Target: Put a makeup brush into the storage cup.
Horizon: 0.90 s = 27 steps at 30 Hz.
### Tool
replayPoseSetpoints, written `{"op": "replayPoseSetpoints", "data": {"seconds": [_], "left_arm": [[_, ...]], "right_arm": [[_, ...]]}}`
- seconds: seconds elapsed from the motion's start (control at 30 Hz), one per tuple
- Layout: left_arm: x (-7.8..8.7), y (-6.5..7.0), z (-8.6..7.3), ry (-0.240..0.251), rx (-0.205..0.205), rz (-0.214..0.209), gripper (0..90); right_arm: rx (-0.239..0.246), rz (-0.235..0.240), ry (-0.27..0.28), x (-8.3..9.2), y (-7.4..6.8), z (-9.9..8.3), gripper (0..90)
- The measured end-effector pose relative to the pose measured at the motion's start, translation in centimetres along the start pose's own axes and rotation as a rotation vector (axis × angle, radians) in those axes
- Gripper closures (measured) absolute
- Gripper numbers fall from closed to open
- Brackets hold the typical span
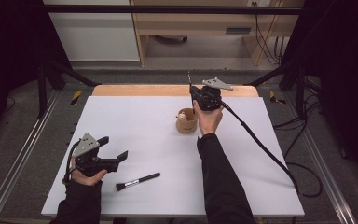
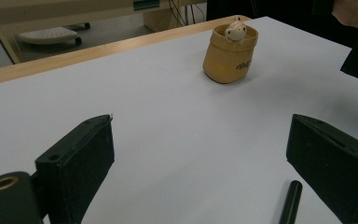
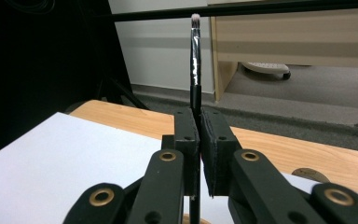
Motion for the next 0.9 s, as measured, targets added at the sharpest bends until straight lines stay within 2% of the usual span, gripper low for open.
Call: {"op": "replayPoseSetpoints", "data": {"seconds": [0.9], "left_arm": [[0.2,-0.1,0.0,0.006,0.002,-0.001,6.9]], "right_arm": [[0.025,0.015,-0.061,-2.3,-0.5,-2.5,86.0]]}}
Point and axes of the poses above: each handheld gripper's, and its own axes: x roughly backward along the jaws, z roughly out of its top, y roughly to its right, the point moved 2 cm from there along -x, roughly forward along the jaws, and after that the axes turned 9 degrees about -z, right-handed, at the moved point
